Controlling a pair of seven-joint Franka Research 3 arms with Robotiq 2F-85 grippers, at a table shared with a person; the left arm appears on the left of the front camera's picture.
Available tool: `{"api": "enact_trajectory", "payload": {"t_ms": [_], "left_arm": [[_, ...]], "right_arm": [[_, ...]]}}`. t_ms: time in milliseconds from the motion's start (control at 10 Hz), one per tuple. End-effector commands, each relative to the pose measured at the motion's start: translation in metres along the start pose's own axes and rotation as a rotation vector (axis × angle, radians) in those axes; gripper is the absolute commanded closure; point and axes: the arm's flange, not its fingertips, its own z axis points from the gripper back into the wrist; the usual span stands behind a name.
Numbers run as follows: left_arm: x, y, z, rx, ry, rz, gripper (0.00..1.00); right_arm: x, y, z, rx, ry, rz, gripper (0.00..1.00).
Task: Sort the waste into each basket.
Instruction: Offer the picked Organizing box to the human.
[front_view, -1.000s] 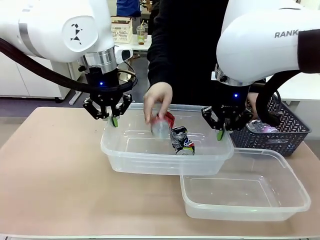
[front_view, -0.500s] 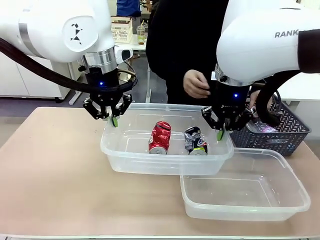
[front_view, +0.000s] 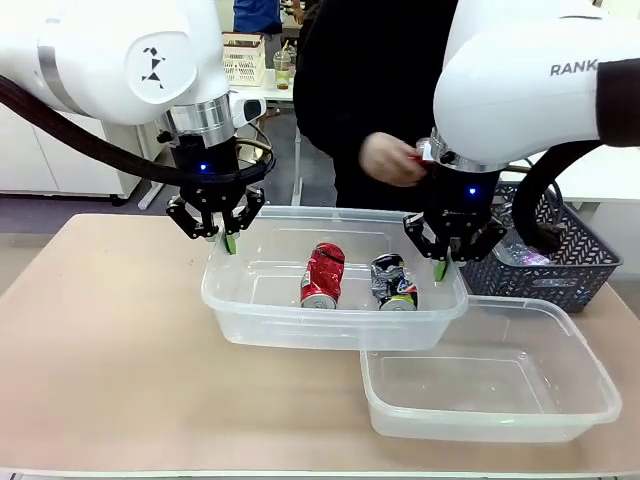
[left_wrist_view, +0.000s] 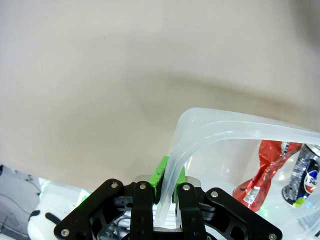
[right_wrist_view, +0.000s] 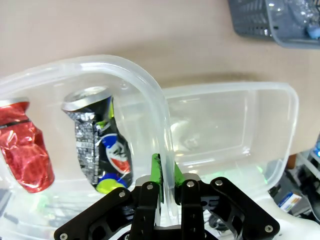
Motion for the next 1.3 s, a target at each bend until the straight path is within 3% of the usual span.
{"api": "enact_trajectory", "payload": {"t_ms": [0, 1200], "left_arm": [[0.0001, 0.0002, 0.0044, -0.01, -0.008, 0.009, 0.93], [0.0001, 0.0002, 0.0044, -0.01, -0.008, 0.009, 0.93]], "right_arm": [[-0.0004, 0.0002, -0.0015, 0.0, 0.003, 0.0, 0.95], [-0.0004, 0.0002, -0.0015, 0.0, 0.003, 0.0, 0.95]]}}
